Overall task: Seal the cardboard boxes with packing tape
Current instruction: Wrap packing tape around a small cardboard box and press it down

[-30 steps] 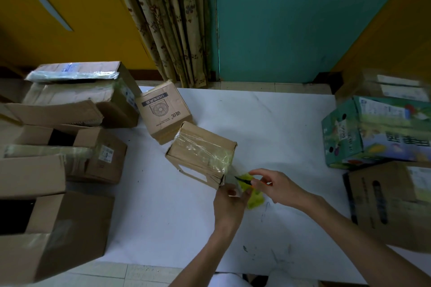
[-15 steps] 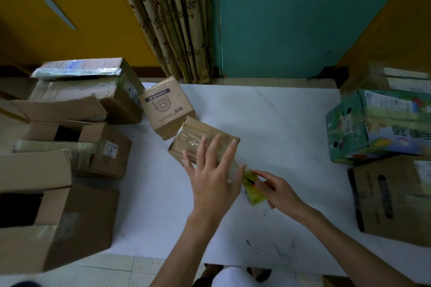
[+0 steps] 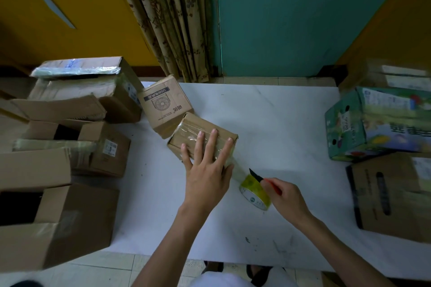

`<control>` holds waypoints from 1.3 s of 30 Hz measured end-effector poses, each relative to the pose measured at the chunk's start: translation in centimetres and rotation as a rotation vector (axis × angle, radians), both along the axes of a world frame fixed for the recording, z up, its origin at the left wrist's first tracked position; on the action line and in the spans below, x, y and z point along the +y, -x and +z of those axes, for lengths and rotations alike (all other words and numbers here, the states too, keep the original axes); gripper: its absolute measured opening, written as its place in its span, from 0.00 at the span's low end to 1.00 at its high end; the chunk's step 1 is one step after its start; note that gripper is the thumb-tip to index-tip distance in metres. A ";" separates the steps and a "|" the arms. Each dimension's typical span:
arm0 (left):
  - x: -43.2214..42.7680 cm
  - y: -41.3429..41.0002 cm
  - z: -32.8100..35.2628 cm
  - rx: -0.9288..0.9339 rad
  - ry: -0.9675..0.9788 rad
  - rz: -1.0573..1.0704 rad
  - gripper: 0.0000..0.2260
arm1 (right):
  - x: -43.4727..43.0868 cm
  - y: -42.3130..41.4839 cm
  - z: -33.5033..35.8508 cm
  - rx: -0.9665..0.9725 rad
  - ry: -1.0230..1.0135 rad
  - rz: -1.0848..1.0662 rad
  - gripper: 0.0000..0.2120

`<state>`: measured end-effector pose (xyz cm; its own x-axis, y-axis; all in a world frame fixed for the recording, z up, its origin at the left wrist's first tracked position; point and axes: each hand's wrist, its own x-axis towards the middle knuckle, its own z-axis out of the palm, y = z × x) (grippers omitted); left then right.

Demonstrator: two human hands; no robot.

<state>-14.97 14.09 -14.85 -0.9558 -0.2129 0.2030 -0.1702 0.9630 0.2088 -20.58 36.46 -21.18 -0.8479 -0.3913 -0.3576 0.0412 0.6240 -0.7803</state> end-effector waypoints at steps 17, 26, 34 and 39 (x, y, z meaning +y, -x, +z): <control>-0.1 0.1 0.0 -0.013 -0.003 0.001 0.28 | 2.7 1.1 0.9 0.149 0.098 0.123 0.29; 0.0 0.0 0.1 -0.014 0.003 0.005 0.28 | 1.9 2.0 2.2 0.411 -0.273 0.398 0.16; 0.0 -0.1 -0.1 0.007 0.005 0.021 0.31 | -0.5 2.8 3.4 0.333 -0.661 0.348 0.22; -1.2 0.3 0.0 0.030 -0.004 0.052 0.32 | 5.3 4.1 1.6 0.157 -0.720 0.101 0.24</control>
